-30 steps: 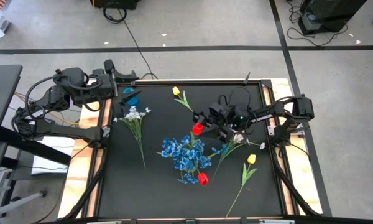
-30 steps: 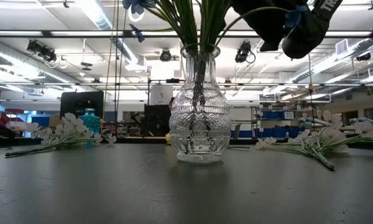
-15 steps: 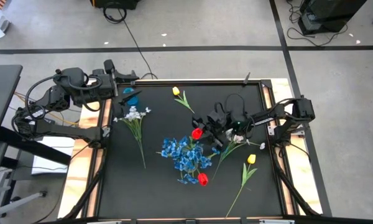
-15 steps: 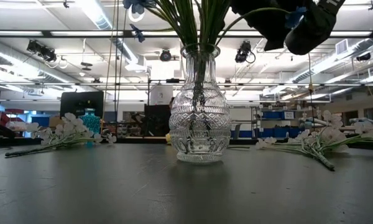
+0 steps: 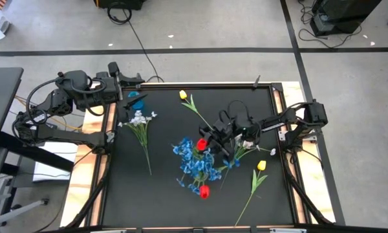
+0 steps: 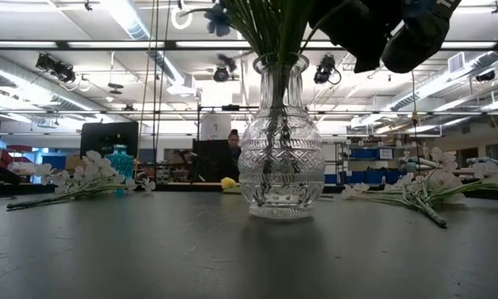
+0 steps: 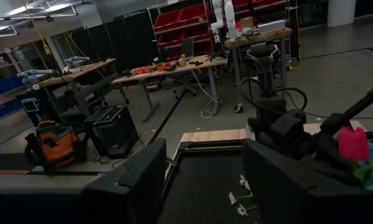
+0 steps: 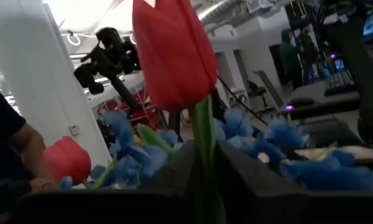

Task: Sort flowers into vase by color
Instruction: Put the red flower into the transparent vase

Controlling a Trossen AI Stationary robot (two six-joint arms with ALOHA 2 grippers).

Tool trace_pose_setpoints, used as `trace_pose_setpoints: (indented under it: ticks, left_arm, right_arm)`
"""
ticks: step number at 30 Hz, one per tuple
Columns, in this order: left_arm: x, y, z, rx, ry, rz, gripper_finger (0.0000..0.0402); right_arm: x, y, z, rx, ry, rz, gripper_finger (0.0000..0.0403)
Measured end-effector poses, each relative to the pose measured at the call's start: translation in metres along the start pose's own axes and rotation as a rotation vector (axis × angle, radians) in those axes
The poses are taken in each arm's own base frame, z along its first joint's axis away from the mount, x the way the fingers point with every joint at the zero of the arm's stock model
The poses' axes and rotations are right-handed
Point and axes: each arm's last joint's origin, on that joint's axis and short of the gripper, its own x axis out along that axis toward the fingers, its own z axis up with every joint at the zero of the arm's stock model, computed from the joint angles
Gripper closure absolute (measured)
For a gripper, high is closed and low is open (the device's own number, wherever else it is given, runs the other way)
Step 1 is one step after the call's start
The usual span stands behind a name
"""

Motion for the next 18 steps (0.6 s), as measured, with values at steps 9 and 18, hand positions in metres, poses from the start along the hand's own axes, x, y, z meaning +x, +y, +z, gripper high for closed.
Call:
trace_pose_setpoints:
  ticks: [9, 18]
  left_arm:
    - [0.0001, 0.0, 0.0, 0.0, 0.0, 0.0, 0.0186]
    - [0.0001, 0.0, -0.0001, 0.0, 0.0, 0.0, 0.0186]
  right_arm:
    - [-0.0003, 0.0034, 0.005, -0.003, -0.037, 0.043, 0.026]
    - [-0.0038, 0.004, 0.0071, 0.039, 0.031, 0.149, 0.0187]
